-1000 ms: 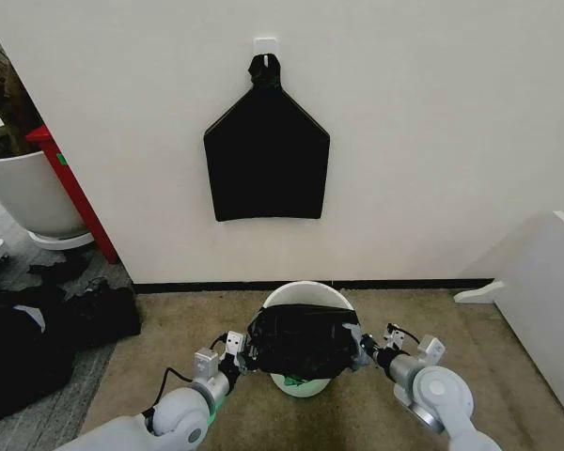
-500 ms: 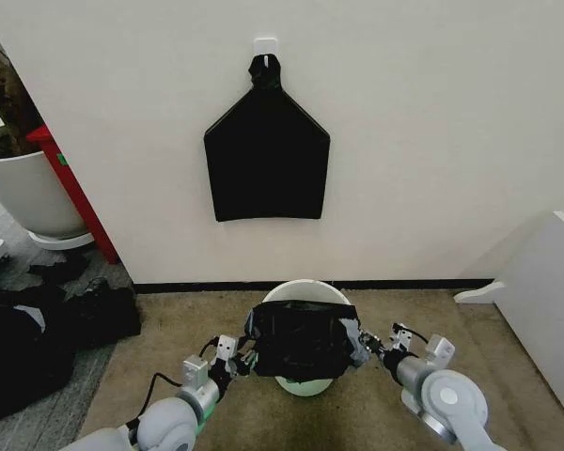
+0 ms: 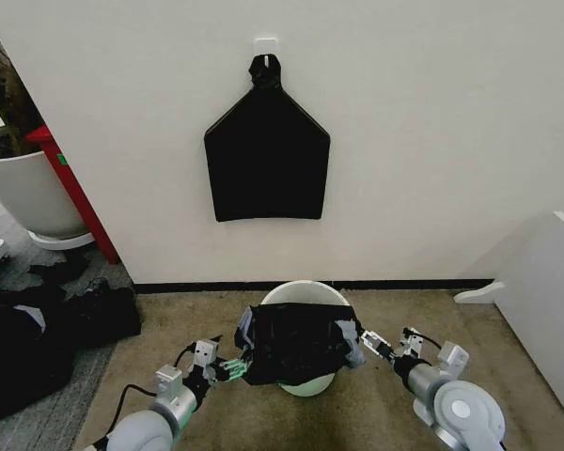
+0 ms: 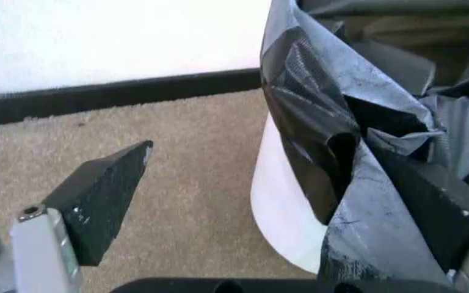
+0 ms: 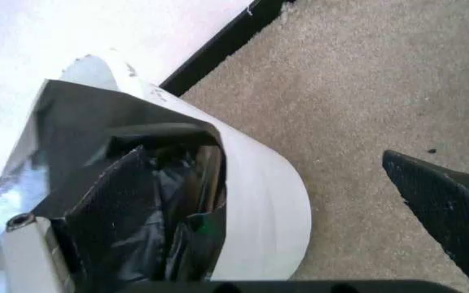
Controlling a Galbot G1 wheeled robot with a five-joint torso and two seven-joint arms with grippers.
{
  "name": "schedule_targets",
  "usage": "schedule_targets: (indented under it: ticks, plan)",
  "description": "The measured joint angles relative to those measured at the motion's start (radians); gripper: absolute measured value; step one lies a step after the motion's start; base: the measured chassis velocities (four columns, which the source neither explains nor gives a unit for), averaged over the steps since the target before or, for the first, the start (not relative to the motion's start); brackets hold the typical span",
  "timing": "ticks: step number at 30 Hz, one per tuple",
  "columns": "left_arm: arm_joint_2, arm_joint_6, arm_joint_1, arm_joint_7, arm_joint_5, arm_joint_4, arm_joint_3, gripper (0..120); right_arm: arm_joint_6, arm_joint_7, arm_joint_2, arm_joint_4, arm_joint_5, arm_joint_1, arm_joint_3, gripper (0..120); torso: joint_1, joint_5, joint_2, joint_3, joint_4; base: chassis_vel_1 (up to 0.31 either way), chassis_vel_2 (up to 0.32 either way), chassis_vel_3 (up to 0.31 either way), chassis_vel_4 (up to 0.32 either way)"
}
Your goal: Place the garbage bag over the trash bin.
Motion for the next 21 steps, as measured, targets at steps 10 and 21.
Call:
schedule_targets:
  ticks: [10, 21]
  plan:
    - [0.004, -0.026, 0.063, 0.066, 0.03, -0.022, -0.067, 100, 0.01, 0.002, -0.006, 0.072, -0.041, -0.054, 0.015, 100, 0.0, 0.0, 0.0, 0.0, 0.0, 0.0, 0.0, 0.0, 0.0]
    - [-0.001, -0.1, 0.135, 0.147, 0.08, 0.022, -0.118, 100, 0.023, 0.004, -0.002, 0.108, -0.05, -0.109, 0.036, 100, 0.0, -0.0001, 0.0, 0.0, -0.0001, 0.0, 0.0, 0.0, 0.0]
